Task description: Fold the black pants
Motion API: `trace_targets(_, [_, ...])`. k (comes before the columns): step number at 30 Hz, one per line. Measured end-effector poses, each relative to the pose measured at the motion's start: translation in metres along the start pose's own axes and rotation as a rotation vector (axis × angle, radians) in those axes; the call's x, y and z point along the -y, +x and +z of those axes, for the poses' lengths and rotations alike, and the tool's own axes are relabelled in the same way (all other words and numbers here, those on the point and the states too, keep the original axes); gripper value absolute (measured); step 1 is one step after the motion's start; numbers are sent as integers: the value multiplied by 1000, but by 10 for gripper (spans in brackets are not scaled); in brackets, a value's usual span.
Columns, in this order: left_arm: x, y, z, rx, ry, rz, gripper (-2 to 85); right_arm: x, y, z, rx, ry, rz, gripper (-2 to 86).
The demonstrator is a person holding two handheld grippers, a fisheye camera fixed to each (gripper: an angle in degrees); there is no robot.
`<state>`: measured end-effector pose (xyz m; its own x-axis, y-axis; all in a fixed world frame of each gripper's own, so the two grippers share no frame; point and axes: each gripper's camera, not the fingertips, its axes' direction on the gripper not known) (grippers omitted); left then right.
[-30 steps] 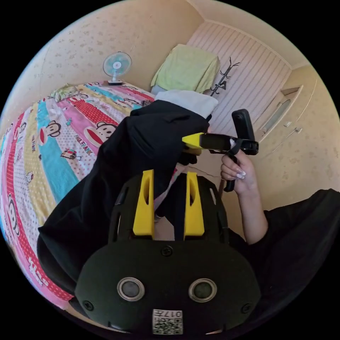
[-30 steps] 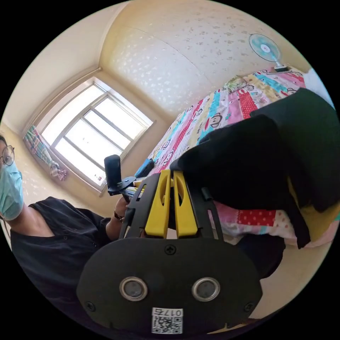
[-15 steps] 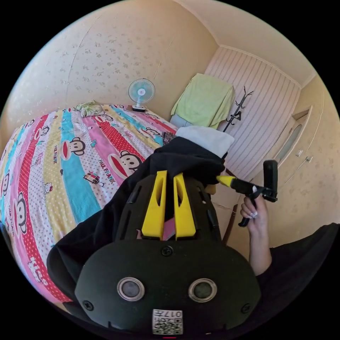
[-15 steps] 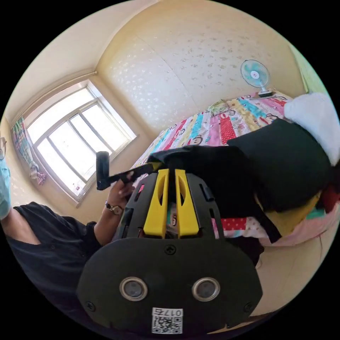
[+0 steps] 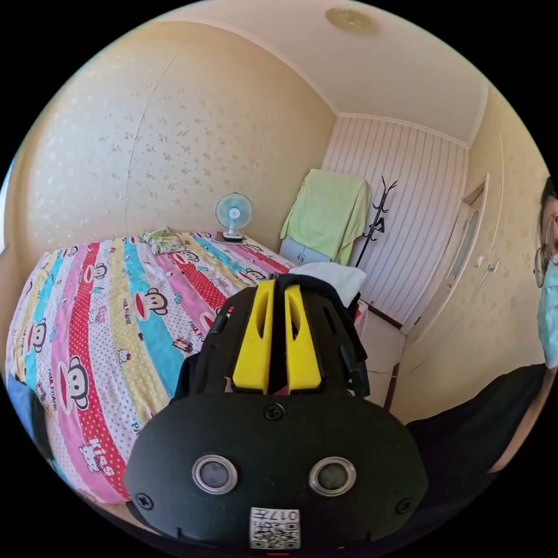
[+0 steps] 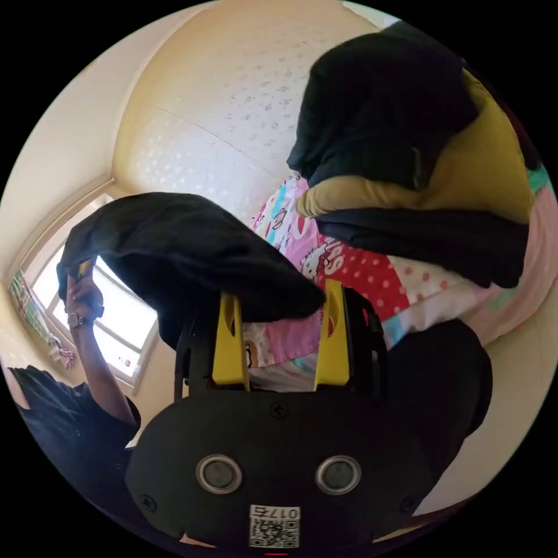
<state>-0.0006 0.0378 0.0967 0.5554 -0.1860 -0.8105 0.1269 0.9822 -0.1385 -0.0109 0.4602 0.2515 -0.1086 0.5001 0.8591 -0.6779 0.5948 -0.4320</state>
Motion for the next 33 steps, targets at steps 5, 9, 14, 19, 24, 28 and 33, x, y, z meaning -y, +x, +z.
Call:
trace_targets(5, [41, 15, -155, 140, 217, -24, 31, 18, -101, -25, 56, 147, -264, 79])
trace_targets(9, [58, 34, -254, 242, 399, -2, 26, 63, -227, -72, 66, 270, -521, 56])
trace_targets(14, [73, 43, -392, 94, 710, 19, 23, 69, -362, -129, 141, 482, -749, 50])
trace_targets(19, [119, 35, -472, -22, 768, 69, 21, 60, -467, -157, 98, 621, -894, 48])
trace_targets(24, [189, 0, -501, 69, 737, 90, 22, 120, -541, -128, 50, 431, -961, 46])
trace_targets(28, [266, -83, -467, 49, 639, -19, 22, 187, -551, -65, 24, 290, -901, 45])
trace_targets(33, [382, -222, -340, 262, 381, -173, 30, 324, -530, 118, -262, 108, -747, 48])
